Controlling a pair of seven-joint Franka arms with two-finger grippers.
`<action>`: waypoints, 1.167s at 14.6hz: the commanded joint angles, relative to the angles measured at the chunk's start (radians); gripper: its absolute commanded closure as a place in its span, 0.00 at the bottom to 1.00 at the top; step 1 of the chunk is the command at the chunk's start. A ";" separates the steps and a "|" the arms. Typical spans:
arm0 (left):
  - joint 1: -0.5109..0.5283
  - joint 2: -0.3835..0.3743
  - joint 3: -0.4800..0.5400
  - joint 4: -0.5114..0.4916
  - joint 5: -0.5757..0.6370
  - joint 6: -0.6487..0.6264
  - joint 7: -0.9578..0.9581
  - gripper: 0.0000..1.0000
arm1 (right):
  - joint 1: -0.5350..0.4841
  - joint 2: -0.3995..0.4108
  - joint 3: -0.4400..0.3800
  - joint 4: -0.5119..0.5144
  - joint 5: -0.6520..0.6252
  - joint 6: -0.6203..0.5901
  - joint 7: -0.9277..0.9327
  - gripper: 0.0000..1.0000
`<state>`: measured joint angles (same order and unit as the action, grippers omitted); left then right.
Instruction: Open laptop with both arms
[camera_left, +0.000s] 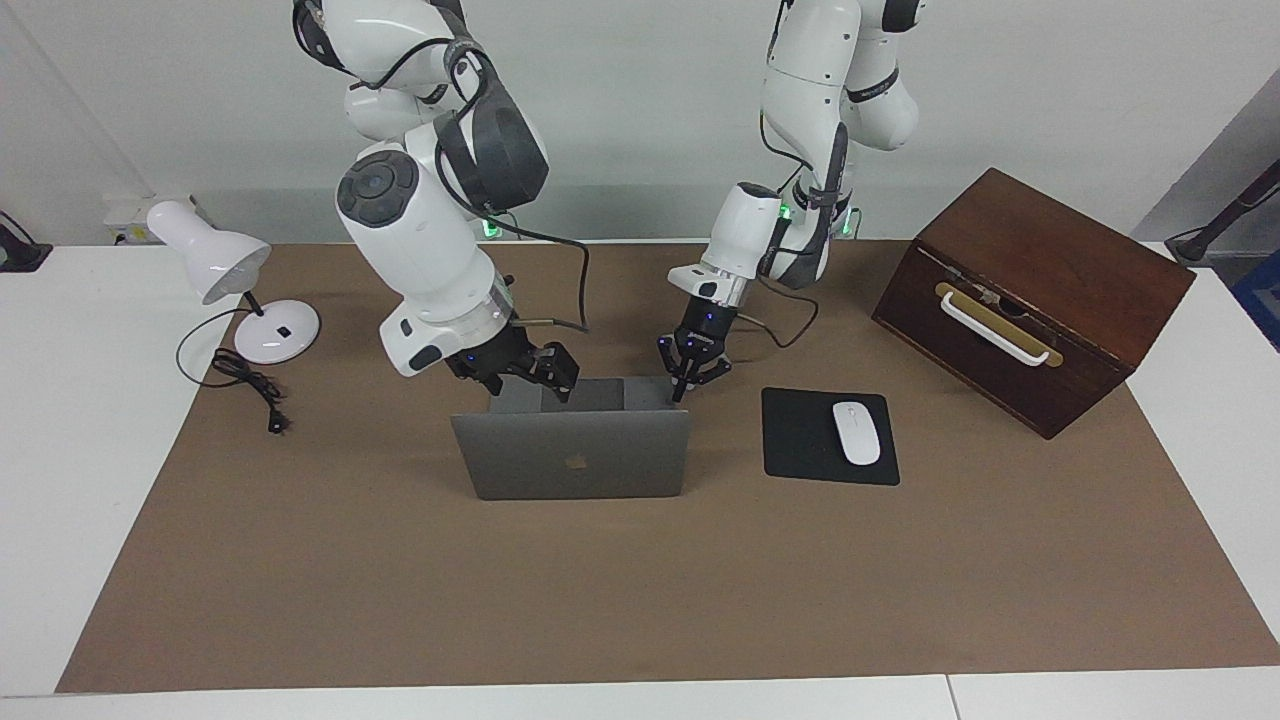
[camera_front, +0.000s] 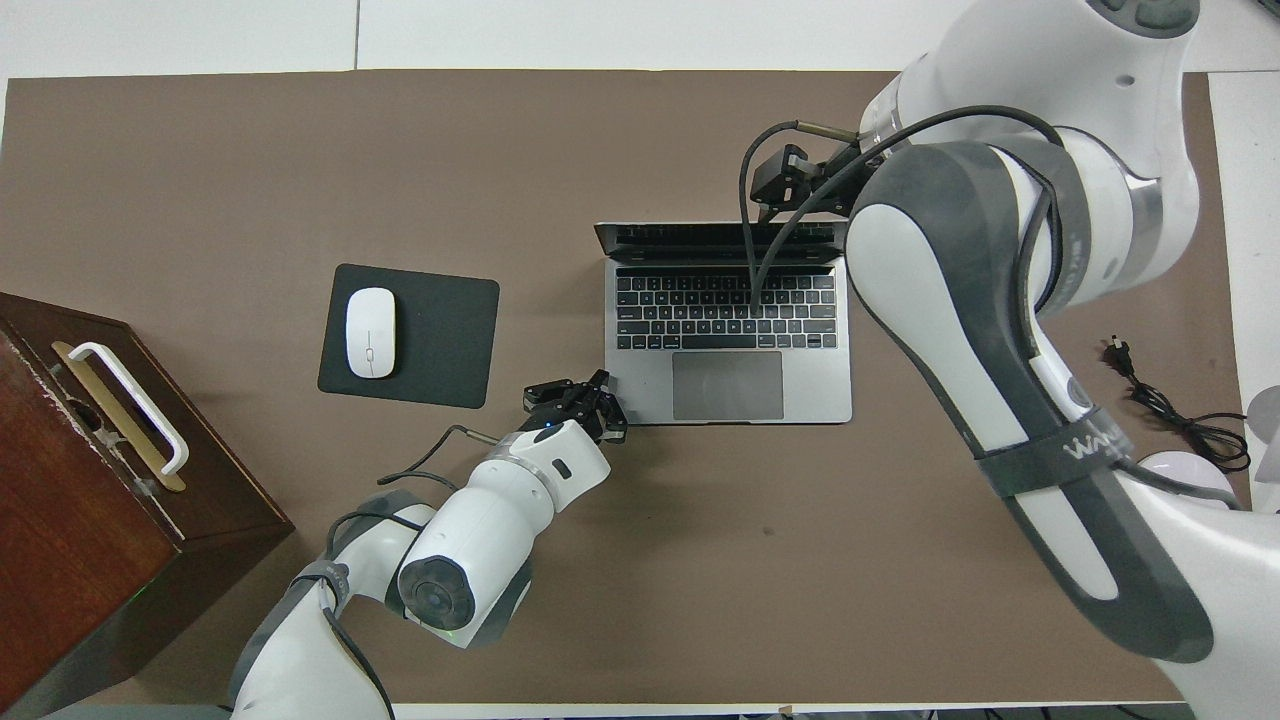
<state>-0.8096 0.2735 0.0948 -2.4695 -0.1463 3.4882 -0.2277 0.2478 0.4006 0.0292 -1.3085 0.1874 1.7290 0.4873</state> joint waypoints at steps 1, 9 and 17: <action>-0.025 -0.023 0.008 0.003 -0.053 0.006 0.007 1.00 | -0.047 -0.043 0.012 0.000 -0.032 -0.067 -0.080 0.00; 0.012 -0.189 0.013 0.026 -0.059 -0.264 0.013 1.00 | -0.116 -0.143 0.011 -0.005 -0.106 -0.213 -0.274 0.00; 0.058 -0.284 0.016 0.125 -0.055 -0.581 0.021 1.00 | -0.243 -0.267 0.011 -0.070 -0.201 -0.269 -0.573 0.00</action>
<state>-0.7717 0.0177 0.1112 -2.3748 -0.1883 2.9975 -0.2285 0.0506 0.1959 0.0281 -1.3128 0.0069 1.4614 -0.0037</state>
